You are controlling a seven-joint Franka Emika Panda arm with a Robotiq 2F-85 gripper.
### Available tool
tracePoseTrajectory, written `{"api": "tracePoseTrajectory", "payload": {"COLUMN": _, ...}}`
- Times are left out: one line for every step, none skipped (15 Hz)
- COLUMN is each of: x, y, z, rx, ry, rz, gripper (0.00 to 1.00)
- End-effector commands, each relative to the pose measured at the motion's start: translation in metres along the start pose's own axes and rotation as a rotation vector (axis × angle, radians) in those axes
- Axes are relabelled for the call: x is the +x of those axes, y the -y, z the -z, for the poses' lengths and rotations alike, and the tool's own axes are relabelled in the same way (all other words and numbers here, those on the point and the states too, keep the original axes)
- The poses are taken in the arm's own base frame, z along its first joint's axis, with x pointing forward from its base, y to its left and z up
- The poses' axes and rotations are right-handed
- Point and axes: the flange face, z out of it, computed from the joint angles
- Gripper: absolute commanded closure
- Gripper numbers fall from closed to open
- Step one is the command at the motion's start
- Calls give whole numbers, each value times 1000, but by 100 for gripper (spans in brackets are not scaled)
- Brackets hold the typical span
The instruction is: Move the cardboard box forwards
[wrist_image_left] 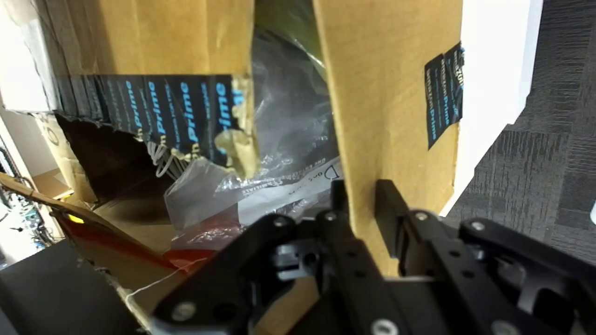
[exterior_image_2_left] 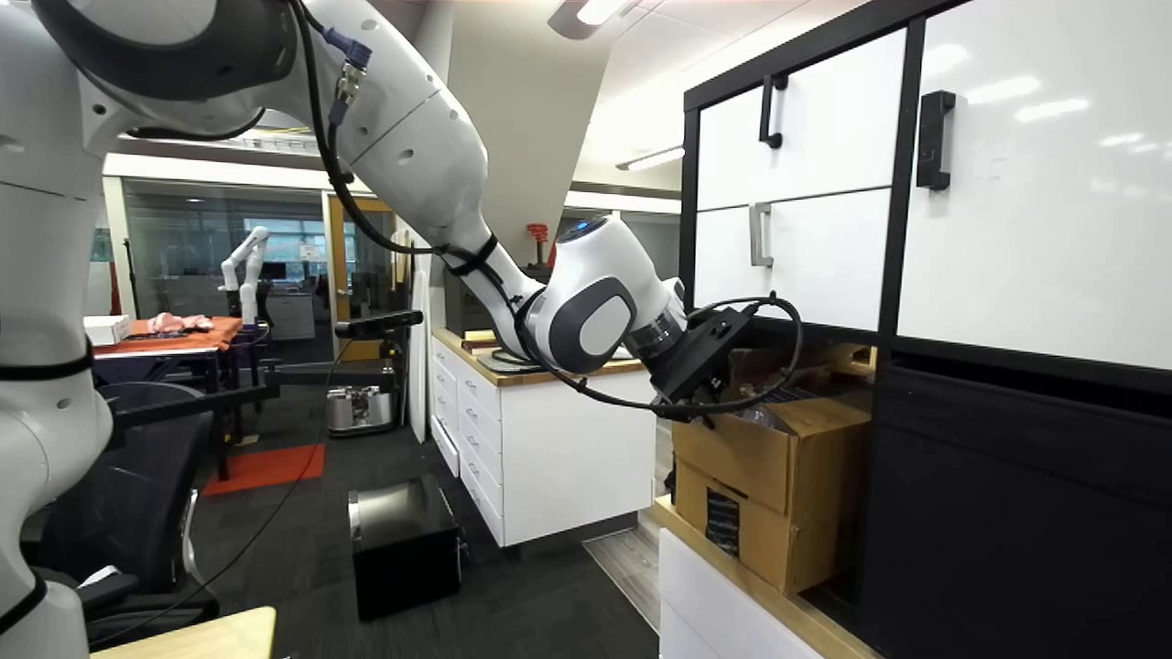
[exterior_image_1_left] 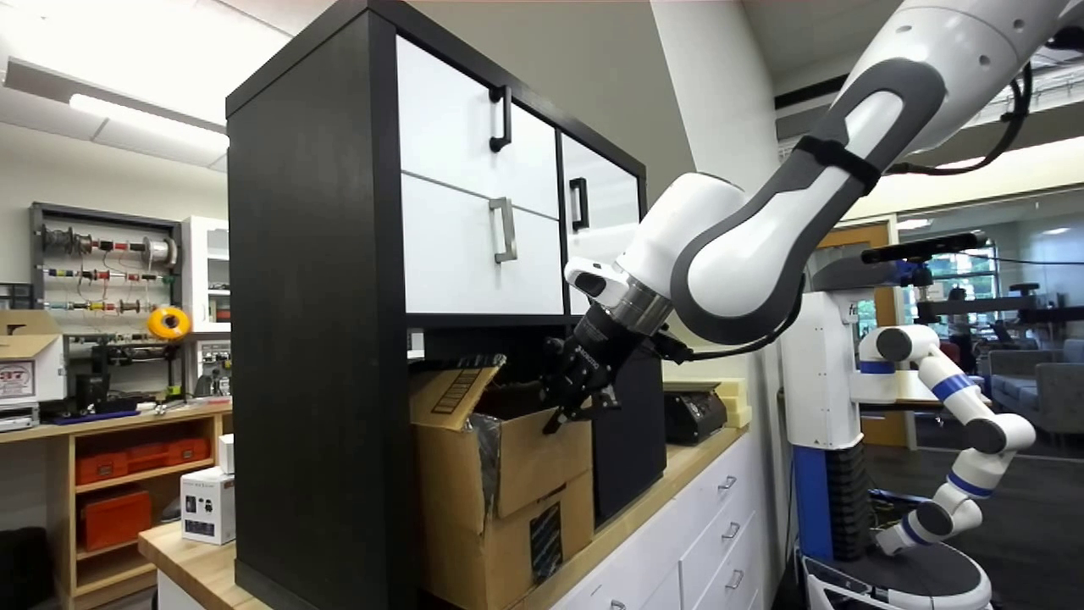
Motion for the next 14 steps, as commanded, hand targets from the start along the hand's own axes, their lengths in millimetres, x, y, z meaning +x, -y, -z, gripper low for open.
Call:
{"api": "tracePoseTrajectory", "payload": {"x": -10, "y": 24, "z": 30, "rx": 1, "ry": 15, "rz": -17, "gripper": 95}}
{"api": "tracePoseTrajectory", "payload": {"x": -10, "y": 27, "z": 33, "rx": 3, "ry": 17, "rz": -19, "gripper": 95}}
{"api": "tracePoseTrajectory", "payload": {"x": -11, "y": 30, "z": 35, "rx": 7, "ry": 19, "rz": -21, "gripper": 95}}
{"api": "tracePoseTrajectory", "payload": {"x": -11, "y": 33, "z": 38, "rx": 10, "ry": 21, "rz": -22, "gripper": 95}}
{"api": "tracePoseTrajectory", "payload": {"x": -12, "y": 36, "z": 41, "rx": 14, "ry": 23, "rz": -23, "gripper": 95}}
{"api": "tracePoseTrajectory", "payload": {"x": -13, "y": 39, "z": 43, "rx": 16, "ry": 25, "rz": -24, "gripper": 95}}
{"api": "tracePoseTrajectory", "payload": {"x": -14, "y": 42, "z": 46, "rx": 20, "ry": 27, "rz": -27, "gripper": 95}}
{"api": "tracePoseTrajectory", "payload": {"x": -14, "y": 45, "z": 48, "rx": 22, "ry": 29, "rz": -29, "gripper": 95}}
{"api": "tracePoseTrajectory", "payload": {"x": -15, "y": 48, "z": 51, "rx": 25, "ry": 32, "rz": -31, "gripper": 95}}
{"api": "tracePoseTrajectory", "payload": {"x": -16, "y": 51, "z": 53, "rx": 29, "ry": 33, "rz": -34, "gripper": 95}}
{"api": "tracePoseTrajectory", "payload": {"x": -16, "y": 53, "z": 56, "rx": 31, "ry": 34, "rz": -38, "gripper": 95}}
{"api": "tracePoseTrajectory", "payload": {"x": -16, "y": 57, "z": 58, "rx": 34, "ry": 35, "rz": -43, "gripper": 95}}
{"api": "tracePoseTrajectory", "payload": {"x": -16, "y": 59, "z": 60, "rx": 36, "ry": 36, "rz": -47, "gripper": 95}}
{"api": "tracePoseTrajectory", "payload": {"x": -16, "y": 62, "z": 62, "rx": 39, "ry": 36, "rz": -52, "gripper": 95}}
